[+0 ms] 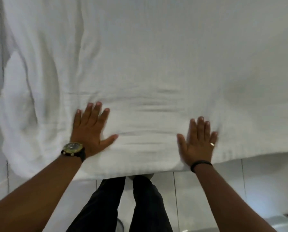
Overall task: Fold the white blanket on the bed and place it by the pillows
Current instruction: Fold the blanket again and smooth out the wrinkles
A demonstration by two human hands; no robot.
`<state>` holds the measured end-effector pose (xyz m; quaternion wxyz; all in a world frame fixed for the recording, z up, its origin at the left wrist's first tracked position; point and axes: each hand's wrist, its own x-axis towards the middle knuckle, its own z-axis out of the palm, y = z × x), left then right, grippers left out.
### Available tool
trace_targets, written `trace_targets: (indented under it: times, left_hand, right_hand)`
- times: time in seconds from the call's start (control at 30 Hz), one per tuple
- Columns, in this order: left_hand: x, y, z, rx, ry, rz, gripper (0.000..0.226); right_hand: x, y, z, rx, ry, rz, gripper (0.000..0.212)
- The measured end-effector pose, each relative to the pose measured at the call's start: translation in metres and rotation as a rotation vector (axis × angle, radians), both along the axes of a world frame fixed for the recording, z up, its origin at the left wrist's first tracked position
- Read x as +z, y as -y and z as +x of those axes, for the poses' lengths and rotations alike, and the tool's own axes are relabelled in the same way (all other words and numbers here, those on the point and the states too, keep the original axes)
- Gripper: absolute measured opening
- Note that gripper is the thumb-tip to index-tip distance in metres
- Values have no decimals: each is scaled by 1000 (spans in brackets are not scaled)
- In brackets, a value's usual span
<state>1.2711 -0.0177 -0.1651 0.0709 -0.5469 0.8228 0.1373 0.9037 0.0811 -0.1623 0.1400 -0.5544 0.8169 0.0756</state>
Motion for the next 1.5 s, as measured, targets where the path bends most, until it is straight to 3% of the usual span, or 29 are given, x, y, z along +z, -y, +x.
trace_targets:
  times: [0.3,0.53,0.73,0.8,0.9,0.97,1.03,1.13,1.27,1.5]
  left_hand:
    - [-6,-3,-9,19,122,41,105]
    - [-18,3,-12,-12,106,55,108]
    - [-21,12,-10,-39,62,149,110]
    - [-16,15,-3,-71,-3,151,109]
    - [0,22,7,-197,-44,170,109]
    - [11,44,25,-389,-50,126,106]
    - [19,91,44,-566,-62,0,102]
    - [23,192,69,-714,23,-132,104]
    - [11,271,68,-948,179,-173,109]
    - [-16,272,58,-908,177,-155,114]
  right_hand:
    - [-29,0,6,-23,-6,-118,78]
    - [-48,2,3,-19,-9,-208,79]
    - [-31,4,15,-43,-83,-96,76]
    - [-13,9,26,-138,-88,-43,75]
    - [16,36,77,-494,-67,57,81]
    - [22,63,151,-633,19,69,89]
    - [18,79,238,-634,85,18,96]
    - [3,84,327,-634,69,-62,90]
    - [-20,88,327,-706,-32,-154,86]
    - [-41,94,320,-727,-94,-281,85]
